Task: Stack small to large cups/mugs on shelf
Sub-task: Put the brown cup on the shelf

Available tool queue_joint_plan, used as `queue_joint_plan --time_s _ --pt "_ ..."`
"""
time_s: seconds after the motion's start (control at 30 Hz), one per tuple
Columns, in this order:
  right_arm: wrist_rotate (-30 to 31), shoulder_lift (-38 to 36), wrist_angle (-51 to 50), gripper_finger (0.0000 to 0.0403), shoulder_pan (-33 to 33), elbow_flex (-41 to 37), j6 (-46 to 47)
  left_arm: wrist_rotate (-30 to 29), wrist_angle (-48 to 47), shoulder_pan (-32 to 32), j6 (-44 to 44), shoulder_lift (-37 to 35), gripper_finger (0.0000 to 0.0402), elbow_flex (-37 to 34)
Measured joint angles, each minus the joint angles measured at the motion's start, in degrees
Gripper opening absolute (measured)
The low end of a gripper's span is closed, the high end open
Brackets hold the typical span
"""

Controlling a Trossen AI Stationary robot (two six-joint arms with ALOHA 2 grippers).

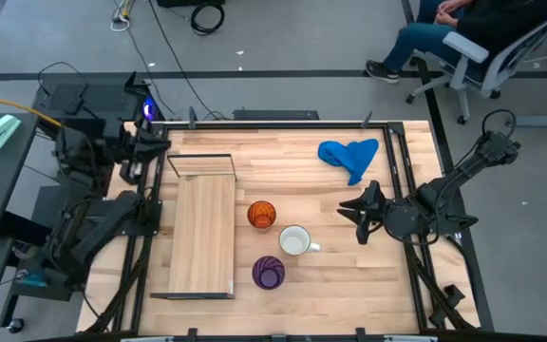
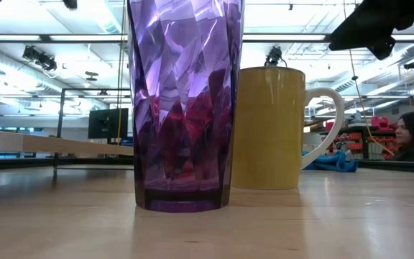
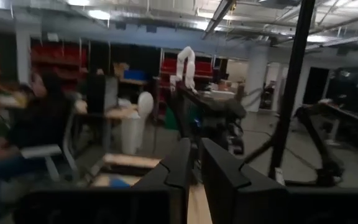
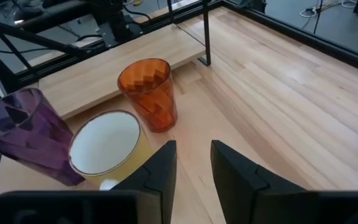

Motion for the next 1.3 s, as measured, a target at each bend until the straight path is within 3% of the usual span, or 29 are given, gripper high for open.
queue_joint_plan --time_s 0.4,0.57,0.7,0.9,1.0,1.17,1.3 --pt "-0.1 0.0 0.0 0.0107 0.0 0.0 -1.74 -4.21 -0.18 -2.37 1.19 20.86 0.0037 23.13" --pt "-0.1 0.0 0.0 0.0107 0.0 0.0 -2.16 -9.84 -0.35 -10.34 5.53 29.49 0.0038 27.36" --pt "-0.15 0.0 0.0 0.0107 0.13 0.0 -2.15 -10.38 -1.97 -18.56 7.5 36.64 0.004 28.66" --pt "-1.22 0.0 -0.01 0.0107 0.13 0.0 -3.16 -12.2 -17.58 -31.21 18.42 42.88 0.0039 28.62" --pt "-1.8 0.0 -0.02 0.0107 0.13 0.02 -3.68 -20.45 -31.22 -36.54 25.25 43.69 0.0039 28.61" --pt "-3.33 0.0 -0.07 0.0107 0.13 0.02 -4.04 -44.1 -50.77 -45.37 28.69 43.61 0.0039 28.61" --pt "-3.8 0.0 -0.08 0.0106 0.13 0.02 -4.11 -58.06 -55.84 -53.31 27.74 45.11 0.0039 28.64"
